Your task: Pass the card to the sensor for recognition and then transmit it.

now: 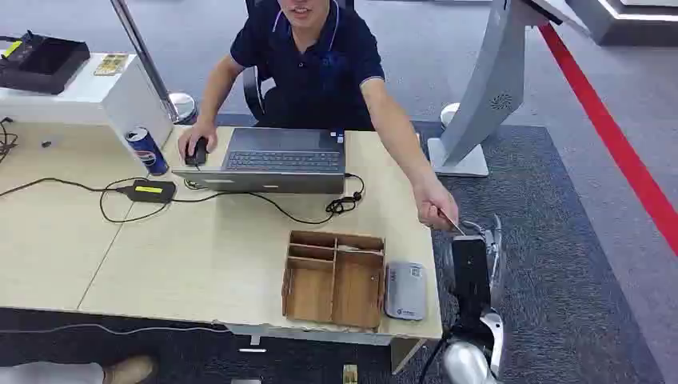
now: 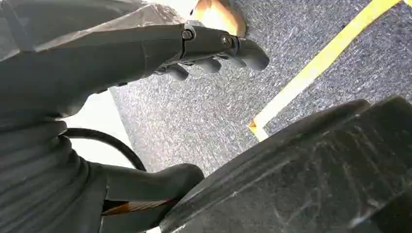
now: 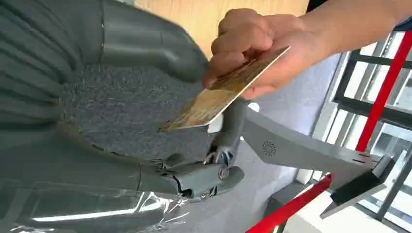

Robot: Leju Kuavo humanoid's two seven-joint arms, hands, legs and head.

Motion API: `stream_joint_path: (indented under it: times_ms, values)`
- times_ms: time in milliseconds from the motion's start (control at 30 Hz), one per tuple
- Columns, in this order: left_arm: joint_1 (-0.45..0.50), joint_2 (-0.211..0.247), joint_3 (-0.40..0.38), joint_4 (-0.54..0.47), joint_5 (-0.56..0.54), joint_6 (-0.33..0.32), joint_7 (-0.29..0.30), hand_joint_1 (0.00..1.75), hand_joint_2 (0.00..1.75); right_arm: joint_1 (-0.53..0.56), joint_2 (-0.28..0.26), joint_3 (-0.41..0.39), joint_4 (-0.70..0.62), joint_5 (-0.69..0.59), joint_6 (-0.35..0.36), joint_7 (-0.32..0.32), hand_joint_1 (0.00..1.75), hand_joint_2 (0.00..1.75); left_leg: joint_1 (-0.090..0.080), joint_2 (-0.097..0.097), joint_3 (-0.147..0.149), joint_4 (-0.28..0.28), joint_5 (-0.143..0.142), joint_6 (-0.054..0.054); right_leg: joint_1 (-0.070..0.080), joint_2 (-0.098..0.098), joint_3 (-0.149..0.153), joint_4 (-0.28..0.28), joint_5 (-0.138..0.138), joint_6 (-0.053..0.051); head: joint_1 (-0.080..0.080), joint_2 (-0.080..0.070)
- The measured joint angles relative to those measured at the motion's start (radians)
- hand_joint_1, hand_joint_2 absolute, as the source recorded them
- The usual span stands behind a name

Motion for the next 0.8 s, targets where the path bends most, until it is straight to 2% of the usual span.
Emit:
stream_joint_path:
  times_ms: [800]
  values:
    - [0.0,0.0,-0.001,0.0,0.0,0.0,0.0,0.0,1.75,0.004,-0.005,0.014,-0.003,0.0,0.0,0.0,1.75,1.75,0.0,0.0,0.0,0.0,0.0,0.0,0.0,0.0,0.0,0.0,0.0,0.0,0.0,0.0]
